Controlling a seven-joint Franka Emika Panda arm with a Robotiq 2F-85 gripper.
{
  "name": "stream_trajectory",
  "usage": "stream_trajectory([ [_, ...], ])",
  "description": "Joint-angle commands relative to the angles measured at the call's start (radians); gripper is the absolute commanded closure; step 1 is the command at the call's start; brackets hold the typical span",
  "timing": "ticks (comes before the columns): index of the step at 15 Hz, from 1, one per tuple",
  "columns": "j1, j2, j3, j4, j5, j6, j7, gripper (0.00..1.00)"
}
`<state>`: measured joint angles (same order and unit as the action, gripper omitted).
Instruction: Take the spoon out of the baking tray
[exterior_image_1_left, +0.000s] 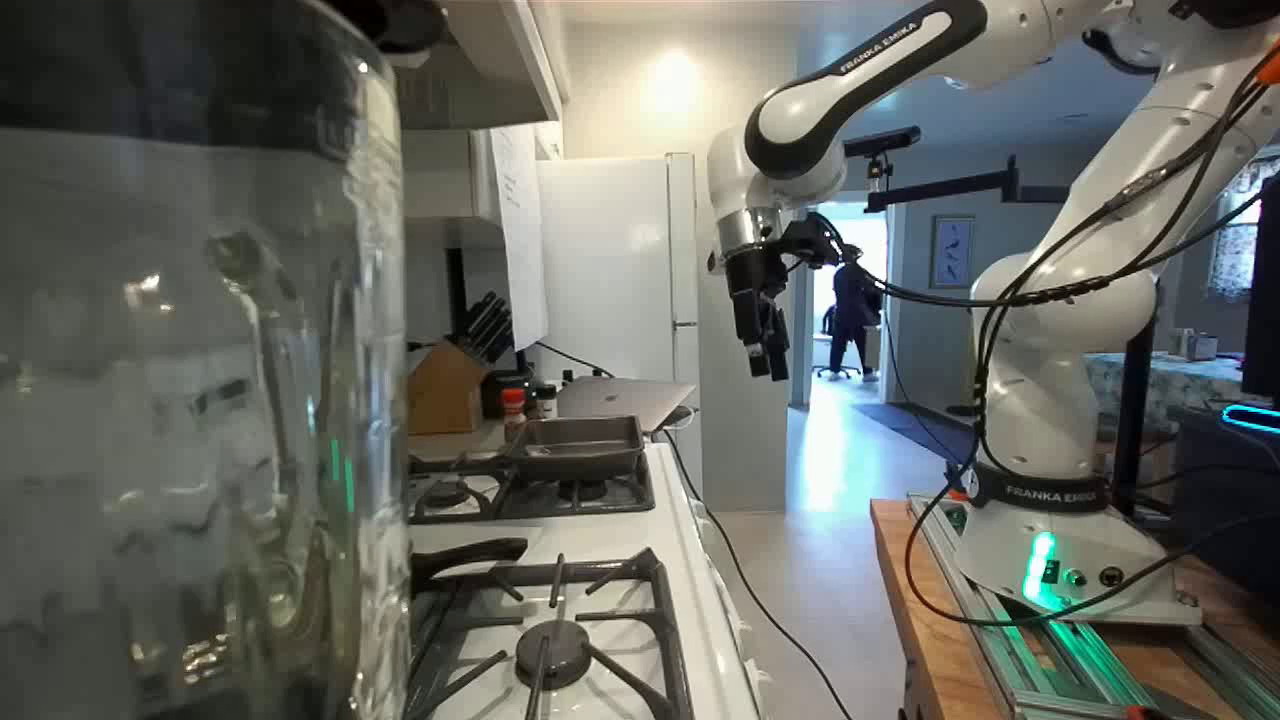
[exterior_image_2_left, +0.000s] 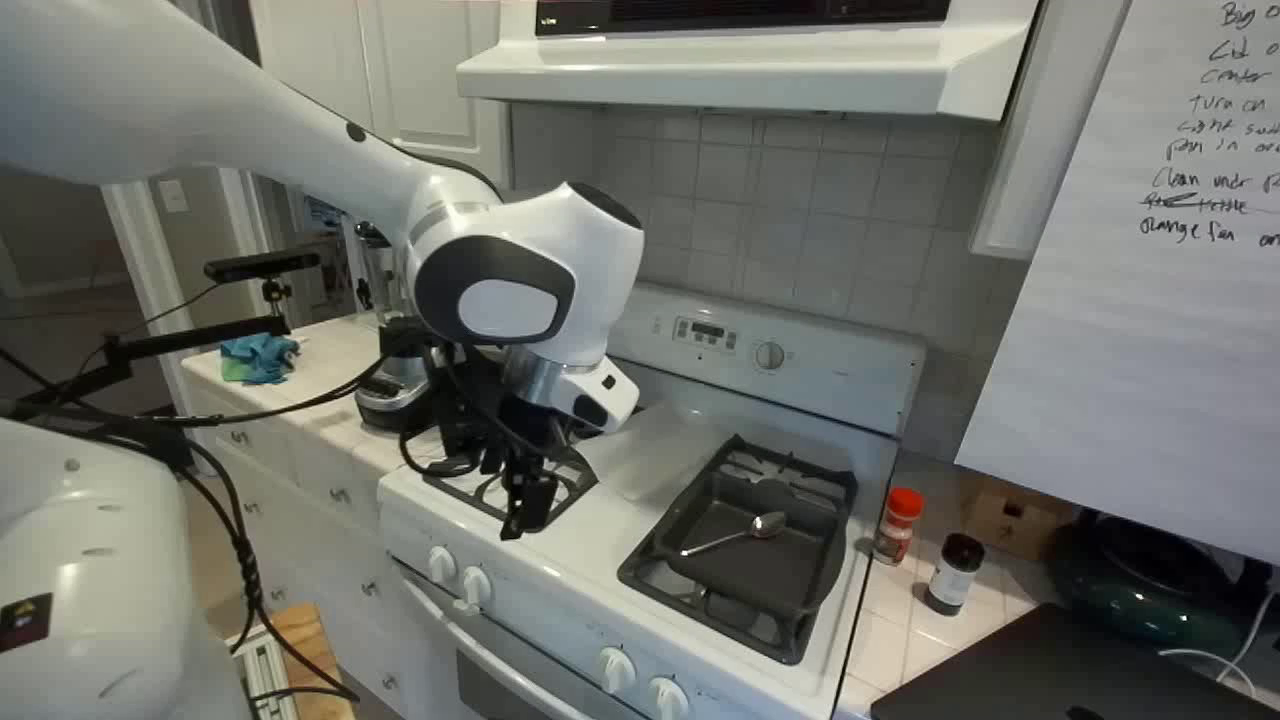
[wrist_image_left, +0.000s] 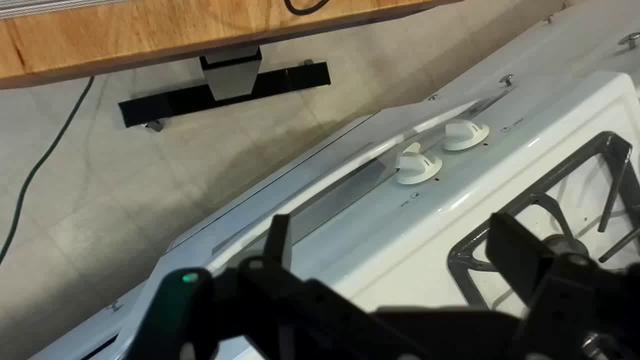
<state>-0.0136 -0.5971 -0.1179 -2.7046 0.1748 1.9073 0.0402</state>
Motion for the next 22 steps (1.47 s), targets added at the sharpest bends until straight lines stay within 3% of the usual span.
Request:
stream_trajectory([
  [1,-0.02,0.001,0.019,0.002,0.01,-0.005,-0.009,0.0],
  [5,-0.02,0.001,0.019,0.002,0.01,-0.005,-0.009,0.0],
  [8,-0.019,0.099,0.031,0.05,0.028,0.105,0.022,0.0],
  [13,-0.042,0.328,0.04,0.209,-0.006,0.305,0.093,0.0],
  [22,-0.04,0.756,0.041,0.593,-0.111,0.392,0.199,0.0],
])
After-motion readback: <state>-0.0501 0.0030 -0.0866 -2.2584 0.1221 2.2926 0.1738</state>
